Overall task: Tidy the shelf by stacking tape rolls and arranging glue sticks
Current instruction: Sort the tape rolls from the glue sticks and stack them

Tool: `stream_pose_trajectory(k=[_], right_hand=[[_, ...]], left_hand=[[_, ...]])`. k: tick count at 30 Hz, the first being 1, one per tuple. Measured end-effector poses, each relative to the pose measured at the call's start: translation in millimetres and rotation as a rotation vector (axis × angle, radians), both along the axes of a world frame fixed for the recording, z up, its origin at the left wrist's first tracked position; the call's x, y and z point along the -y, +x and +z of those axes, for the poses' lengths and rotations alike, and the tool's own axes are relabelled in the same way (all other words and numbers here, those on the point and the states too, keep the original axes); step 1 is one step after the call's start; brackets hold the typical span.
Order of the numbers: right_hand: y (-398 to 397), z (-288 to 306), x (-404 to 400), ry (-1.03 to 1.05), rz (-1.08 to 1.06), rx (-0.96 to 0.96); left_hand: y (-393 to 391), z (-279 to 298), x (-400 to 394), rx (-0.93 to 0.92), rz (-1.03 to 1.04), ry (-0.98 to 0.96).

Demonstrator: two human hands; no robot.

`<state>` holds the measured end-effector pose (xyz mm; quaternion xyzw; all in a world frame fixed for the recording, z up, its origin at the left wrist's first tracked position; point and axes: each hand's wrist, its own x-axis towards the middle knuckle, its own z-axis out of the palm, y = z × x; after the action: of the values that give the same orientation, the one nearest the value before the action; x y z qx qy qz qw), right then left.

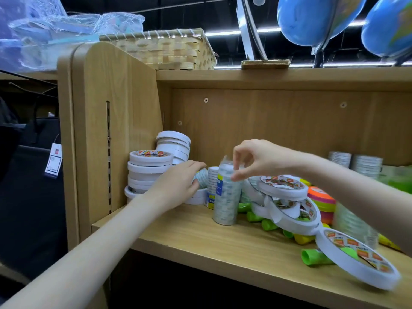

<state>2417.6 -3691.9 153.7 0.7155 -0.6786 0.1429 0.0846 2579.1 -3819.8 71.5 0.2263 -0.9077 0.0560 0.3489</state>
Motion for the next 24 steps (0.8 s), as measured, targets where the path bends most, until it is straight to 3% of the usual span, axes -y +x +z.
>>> stream_pose_trajectory(k=[5, 8, 12, 16, 20, 24], right_hand=[[-19.0, 23.5, 2.5, 0.043, 0.092, 0.264], [-40.8, 29.1, 16.4, 0.074, 0.099, 0.302], [-46.2, 19.4, 33.8, 0.338, 0.158, 0.316], [-36.9, 16.0, 35.6, 0.391, 0.302, 0.552], [-22.8, 15.6, 34.5, 0.356, 0.287, 0.154], [-13.1, 12.9, 35.2, 0.260, 0.269, 0.105]], left_hand=[[-8.9, 5.2, 7.7, -0.123, -0.077, 0.196], [-14.4, 8.3, 19.0, 0.010, -0.118, 0.261], [-22.4, 6.6, 30.7, 0.149, -0.090, 0.320], [-30.9, 2.9, 32.0, 0.184, -0.004, 0.264], [-35.6, 1.6, 31.4, 0.198, 0.085, 0.150], [-33.6, 1.4, 24.5, 0.074, 0.130, 0.078]])
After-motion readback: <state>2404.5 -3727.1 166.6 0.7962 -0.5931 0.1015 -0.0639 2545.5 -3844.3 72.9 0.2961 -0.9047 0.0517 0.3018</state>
